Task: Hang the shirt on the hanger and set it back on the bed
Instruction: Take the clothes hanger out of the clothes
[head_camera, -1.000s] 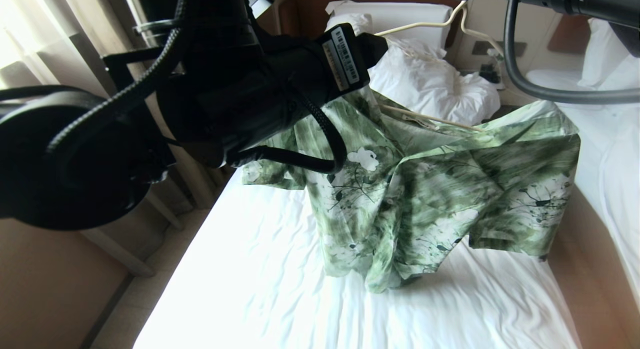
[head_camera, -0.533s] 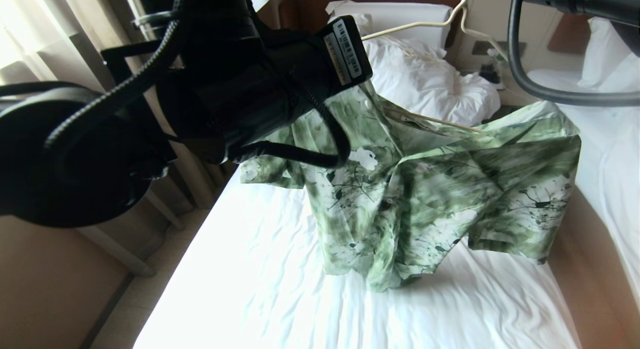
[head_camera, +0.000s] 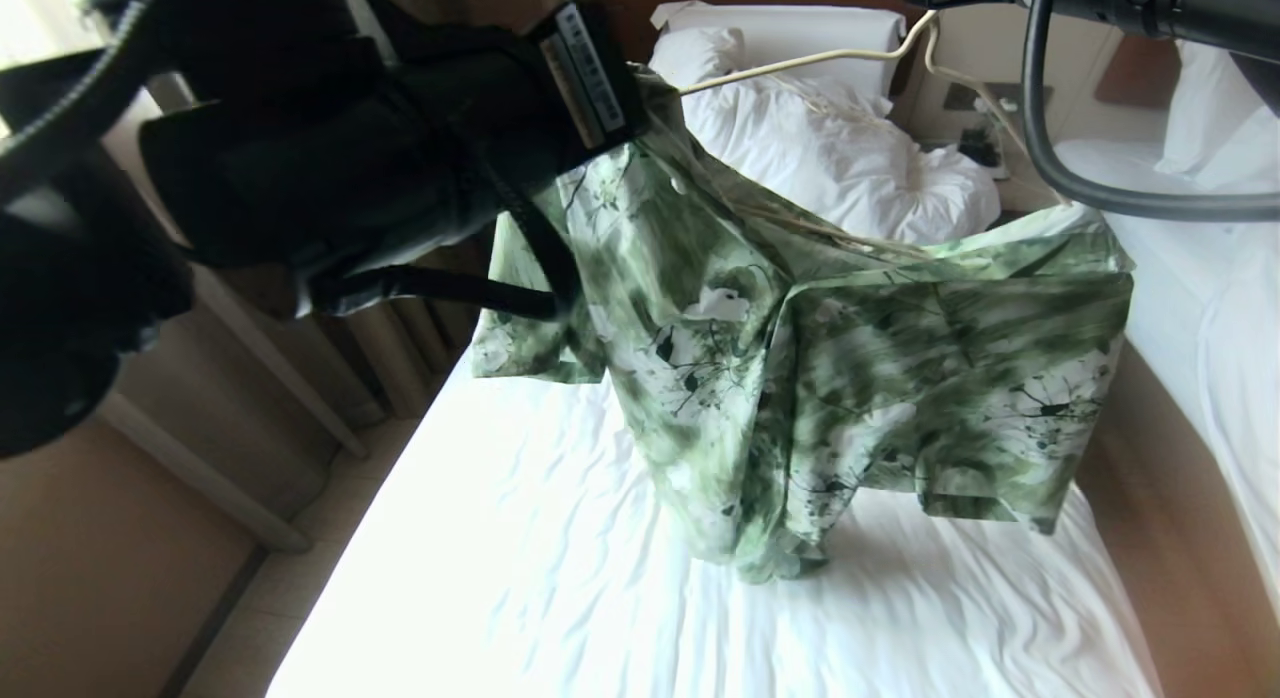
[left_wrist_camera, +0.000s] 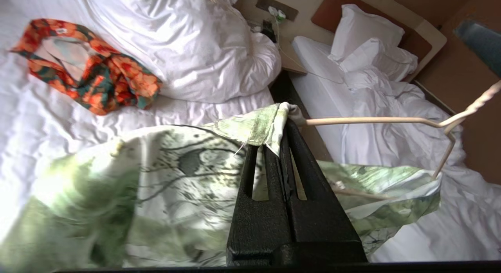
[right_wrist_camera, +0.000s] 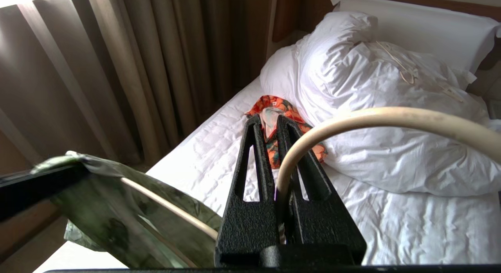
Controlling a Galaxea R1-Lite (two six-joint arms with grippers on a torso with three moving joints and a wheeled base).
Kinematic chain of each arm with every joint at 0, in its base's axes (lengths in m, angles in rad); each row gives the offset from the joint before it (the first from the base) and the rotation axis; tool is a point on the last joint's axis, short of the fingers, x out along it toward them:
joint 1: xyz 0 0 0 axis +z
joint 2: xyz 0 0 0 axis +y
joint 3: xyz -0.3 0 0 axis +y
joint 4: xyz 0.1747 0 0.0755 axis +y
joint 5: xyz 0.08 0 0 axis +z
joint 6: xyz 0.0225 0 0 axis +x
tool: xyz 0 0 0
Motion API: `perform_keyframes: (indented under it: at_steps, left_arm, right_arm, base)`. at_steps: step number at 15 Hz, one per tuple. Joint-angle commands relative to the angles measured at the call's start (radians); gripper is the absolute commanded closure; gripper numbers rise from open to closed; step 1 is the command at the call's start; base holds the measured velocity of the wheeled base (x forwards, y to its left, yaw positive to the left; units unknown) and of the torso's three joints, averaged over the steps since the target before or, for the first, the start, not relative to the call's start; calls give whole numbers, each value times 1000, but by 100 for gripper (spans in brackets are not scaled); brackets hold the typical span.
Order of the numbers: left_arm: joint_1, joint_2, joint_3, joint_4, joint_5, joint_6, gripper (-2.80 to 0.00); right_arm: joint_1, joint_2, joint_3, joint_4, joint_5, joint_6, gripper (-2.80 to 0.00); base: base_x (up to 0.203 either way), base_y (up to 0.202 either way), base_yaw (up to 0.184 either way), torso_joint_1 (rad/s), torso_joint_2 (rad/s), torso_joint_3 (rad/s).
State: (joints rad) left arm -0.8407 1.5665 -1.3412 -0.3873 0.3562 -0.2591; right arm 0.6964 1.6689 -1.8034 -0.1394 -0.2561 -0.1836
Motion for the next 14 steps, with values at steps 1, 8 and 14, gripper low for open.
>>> perform_keyframes:
  at_steps: [1, 8, 14]
  left_arm:
    - [39, -80, 37, 26, 3, 17, 0]
    - [289, -129, 122, 49, -15, 23, 0]
    - [306, -116, 205, 49, -50, 14, 0]
  right_arm:
    - [-1, 5, -1, 0, -2, -2, 0]
    - [-6, 6, -1, 0, -5, -19, 0]
    - [-6, 27, -2, 0, -7, -19, 0]
  base:
    - [0, 0, 0, 0, 0, 0]
    - [0, 0, 0, 0, 0, 0]
    - [0, 0, 0, 0, 0, 0]
